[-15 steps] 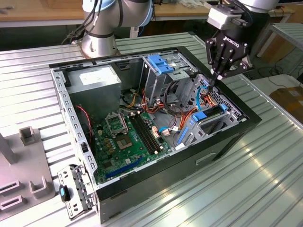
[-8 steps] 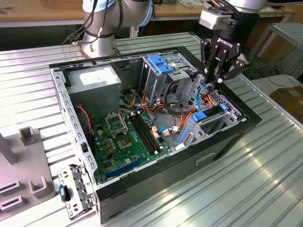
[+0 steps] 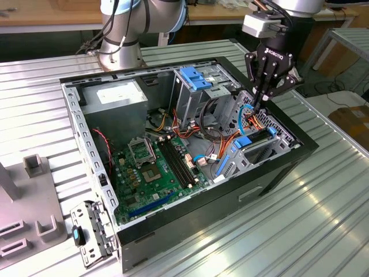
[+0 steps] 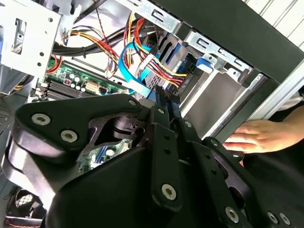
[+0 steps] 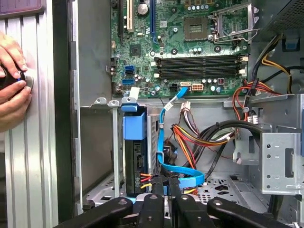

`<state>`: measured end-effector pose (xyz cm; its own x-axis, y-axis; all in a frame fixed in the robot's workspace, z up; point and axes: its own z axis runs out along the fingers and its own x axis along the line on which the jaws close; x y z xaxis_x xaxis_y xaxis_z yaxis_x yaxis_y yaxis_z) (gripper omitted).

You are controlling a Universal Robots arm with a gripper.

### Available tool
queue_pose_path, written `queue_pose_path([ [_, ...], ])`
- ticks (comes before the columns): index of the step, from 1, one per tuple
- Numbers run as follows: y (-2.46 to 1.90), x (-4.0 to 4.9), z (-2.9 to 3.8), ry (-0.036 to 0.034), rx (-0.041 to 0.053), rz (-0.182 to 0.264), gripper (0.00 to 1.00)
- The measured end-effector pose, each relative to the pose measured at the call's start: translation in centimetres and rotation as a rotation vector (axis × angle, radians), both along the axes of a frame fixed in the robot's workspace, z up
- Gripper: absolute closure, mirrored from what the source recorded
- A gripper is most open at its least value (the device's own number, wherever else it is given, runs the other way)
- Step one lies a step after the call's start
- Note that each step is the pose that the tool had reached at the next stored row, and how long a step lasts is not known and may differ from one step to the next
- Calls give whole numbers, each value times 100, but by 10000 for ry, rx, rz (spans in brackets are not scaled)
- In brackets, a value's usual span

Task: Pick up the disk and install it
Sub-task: 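Insert the second disk wire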

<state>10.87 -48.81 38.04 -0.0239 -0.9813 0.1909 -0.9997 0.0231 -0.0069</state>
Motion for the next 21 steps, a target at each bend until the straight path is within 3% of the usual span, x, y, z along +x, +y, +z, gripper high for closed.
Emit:
queue_pose_path([
  [4,-7,0,0,-1,12,0,84],
  [5,-45,-1,-2,-1,125,-1,84],
  [8,-178,-1,-17,0,242,0,84],
  [9,-257,-6,-25,-1,366,0,84],
  [10,-310,-12,-33,0,532,1,84],
  [11,-401,-24,-44,-1,886,0,84],
  [18,-409,-24,-42,0,883,0,84],
  [19,-410,-25,-42,0,883,0,76],
  [21,-410,-24,-81,0,872,0,76],
])
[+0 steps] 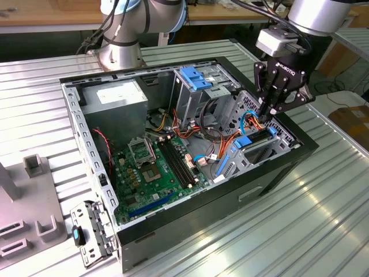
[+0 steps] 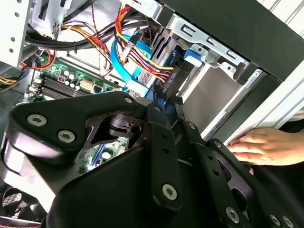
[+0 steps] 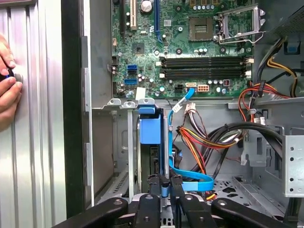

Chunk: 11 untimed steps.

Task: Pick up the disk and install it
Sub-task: 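Insert the second disk wire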

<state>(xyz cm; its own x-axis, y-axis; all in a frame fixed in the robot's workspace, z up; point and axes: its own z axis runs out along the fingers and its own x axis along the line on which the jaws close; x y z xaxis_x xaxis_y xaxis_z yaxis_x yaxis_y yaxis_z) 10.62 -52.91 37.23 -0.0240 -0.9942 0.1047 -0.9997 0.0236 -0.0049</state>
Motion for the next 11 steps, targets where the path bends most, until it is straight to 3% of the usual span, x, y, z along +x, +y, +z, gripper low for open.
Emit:
queue_pose_path([
  [1,3,0,-42,-2,-144,0,76],
  [2,3,0,-51,-3,-170,0,84],
  [5,3,-12,-53,-4,-167,-2,84],
  [8,-1,-79,-52,-4,-145,3,84],
  [11,-47,-111,-54,-4,-62,0,84],
])
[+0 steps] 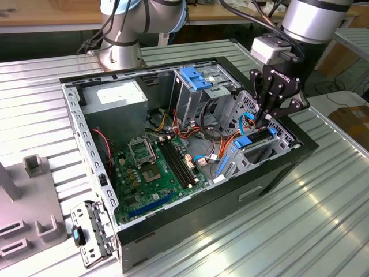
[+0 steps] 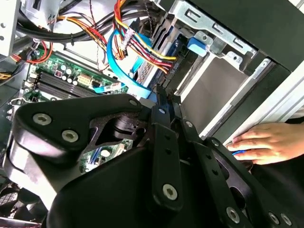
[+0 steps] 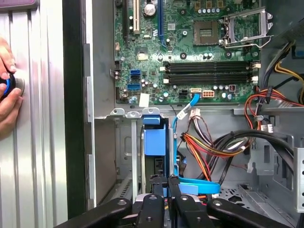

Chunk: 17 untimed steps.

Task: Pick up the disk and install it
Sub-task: 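Insert the second disk wire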

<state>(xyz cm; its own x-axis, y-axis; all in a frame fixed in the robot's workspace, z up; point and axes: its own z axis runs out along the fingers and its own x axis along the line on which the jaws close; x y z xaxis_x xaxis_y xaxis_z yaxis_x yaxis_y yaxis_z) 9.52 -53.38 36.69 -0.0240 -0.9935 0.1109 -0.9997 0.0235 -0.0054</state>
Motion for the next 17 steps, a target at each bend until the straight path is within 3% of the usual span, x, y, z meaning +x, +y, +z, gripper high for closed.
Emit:
queue_pose_path([
  [1,-22,-9,-1,0,131,1,84],
  [2,-43,-10,-2,0,388,1,84],
  [3,-55,-10,-3,0,540,1,84],
  [4,-126,-11,-7,-1,1024,0,84],
  [5,-166,-10,-11,0,1028,1,84],
  [7,-188,-10,-37,-11,1031,1,84],
  [9,-192,-10,-64,-23,1029,34,84],
  [11,-194,-12,-82,-140,1027,45,84],
  [17,-195,-12,-87,-153,1029,46,84],
])
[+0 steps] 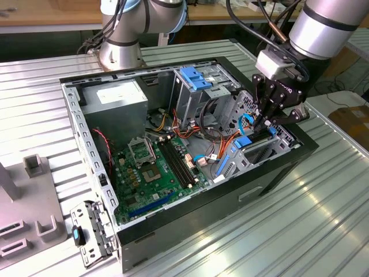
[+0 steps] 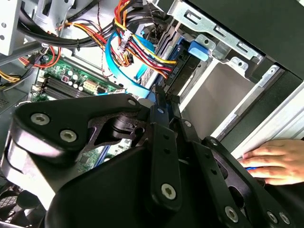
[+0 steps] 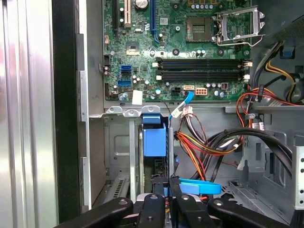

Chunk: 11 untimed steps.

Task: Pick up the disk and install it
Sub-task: 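Insert the second disk wire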

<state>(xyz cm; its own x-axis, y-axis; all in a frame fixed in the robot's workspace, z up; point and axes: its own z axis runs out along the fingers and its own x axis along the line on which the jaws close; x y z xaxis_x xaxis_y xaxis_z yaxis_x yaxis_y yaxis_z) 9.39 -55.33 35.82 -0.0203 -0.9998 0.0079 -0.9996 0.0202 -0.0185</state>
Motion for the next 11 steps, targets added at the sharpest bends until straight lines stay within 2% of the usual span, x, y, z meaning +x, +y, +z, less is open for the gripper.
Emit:
queue_pose_path([
  [6,-24,0,-9,-1,11,0,84],
  [7,-33,0,-14,-15,75,0,84],
  [8,-43,1,-20,-56,150,0,84],
  [9,-47,-3,-20,-208,281,0,84],
  [11,-61,-20,-22,-387,398,1,84],
])
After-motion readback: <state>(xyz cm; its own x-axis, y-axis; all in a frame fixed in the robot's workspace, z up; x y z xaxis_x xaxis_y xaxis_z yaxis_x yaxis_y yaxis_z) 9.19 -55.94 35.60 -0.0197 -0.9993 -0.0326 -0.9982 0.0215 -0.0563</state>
